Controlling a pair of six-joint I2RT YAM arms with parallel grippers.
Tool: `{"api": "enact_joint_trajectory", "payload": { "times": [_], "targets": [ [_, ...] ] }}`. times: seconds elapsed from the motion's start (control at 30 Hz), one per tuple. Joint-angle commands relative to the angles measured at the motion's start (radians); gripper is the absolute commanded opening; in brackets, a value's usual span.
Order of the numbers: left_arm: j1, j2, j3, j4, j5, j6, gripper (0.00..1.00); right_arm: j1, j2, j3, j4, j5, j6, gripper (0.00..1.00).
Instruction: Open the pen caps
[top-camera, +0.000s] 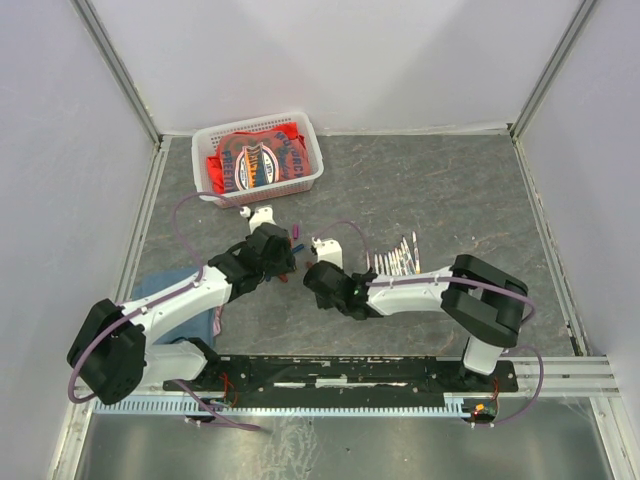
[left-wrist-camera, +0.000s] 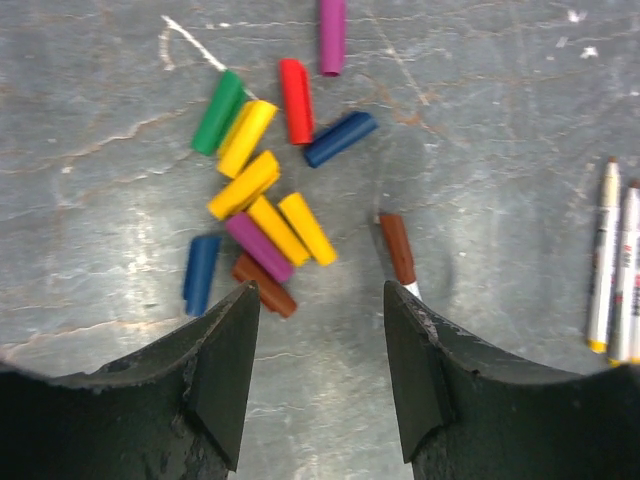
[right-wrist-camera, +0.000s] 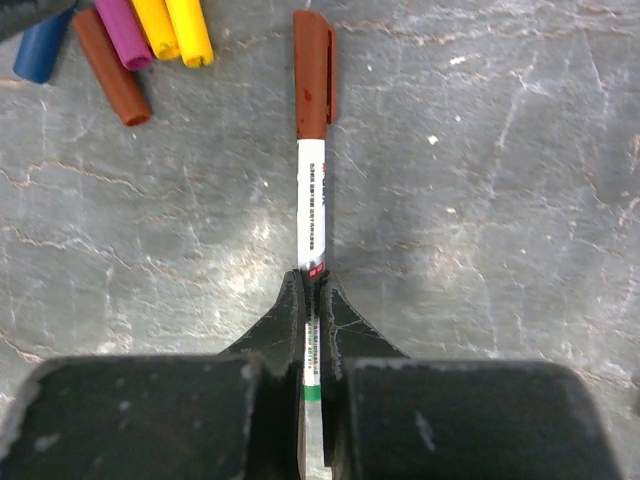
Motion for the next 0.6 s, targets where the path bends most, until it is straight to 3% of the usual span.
{"api": "enact_joint_trajectory", "payload": {
  "times": [0.0,0.2,0.57],
  "targets": [
    [0.003,-0.001,0.014,0.110,0.113,-0.061,0.60,0.005,-0.091,-0.072,0.062,-0.003,0.018,0.01],
    [0.002,0.050,0.027,0.163,0.238,-0.102,0.60,0.011,-0.177,-0.166,0.196,-0.040,0.010,0.01],
    [0.003,0.125,0.059,0.184,0.298,-0.141,0.60,0.032,-0.255,-0.189,0.253,-0.054,-0.028,0.01]
  ]
}}
